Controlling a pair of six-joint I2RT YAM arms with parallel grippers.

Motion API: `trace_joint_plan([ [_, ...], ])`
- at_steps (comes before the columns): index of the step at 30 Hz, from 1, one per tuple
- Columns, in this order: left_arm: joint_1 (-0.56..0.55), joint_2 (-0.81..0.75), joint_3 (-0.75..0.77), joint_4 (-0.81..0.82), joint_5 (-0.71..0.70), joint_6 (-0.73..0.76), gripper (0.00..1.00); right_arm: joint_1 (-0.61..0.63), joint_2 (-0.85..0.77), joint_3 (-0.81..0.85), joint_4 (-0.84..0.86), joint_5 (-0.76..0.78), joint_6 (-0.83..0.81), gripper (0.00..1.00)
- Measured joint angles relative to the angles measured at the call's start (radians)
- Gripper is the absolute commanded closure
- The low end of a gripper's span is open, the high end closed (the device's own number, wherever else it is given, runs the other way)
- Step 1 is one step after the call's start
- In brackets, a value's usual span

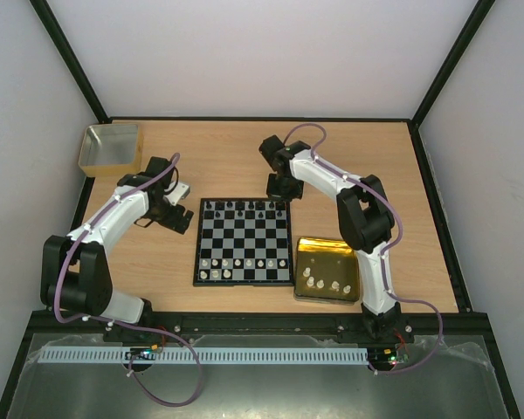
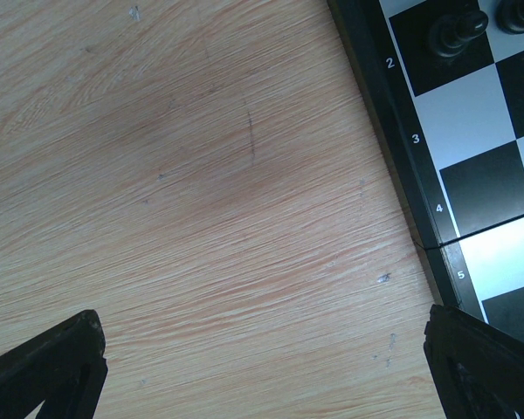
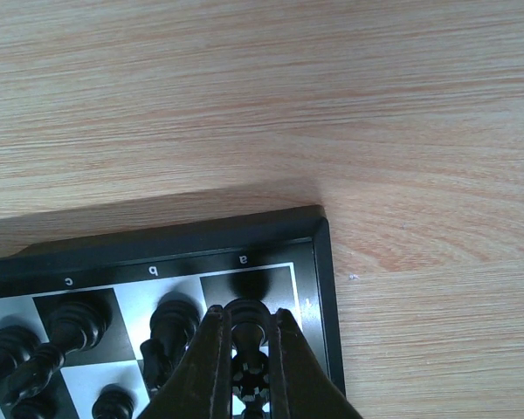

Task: Set up the chess pieces on the board
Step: Place the chess piece on the chessboard.

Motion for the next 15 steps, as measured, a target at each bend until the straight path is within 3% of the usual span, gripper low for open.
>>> trace_joint_plan([
  [15, 0.001, 0.0, 0.0, 0.0, 0.0, 0.0, 0.01, 0.0, 0.014, -0.016, 0.01, 0.0, 0.0, 0.94],
])
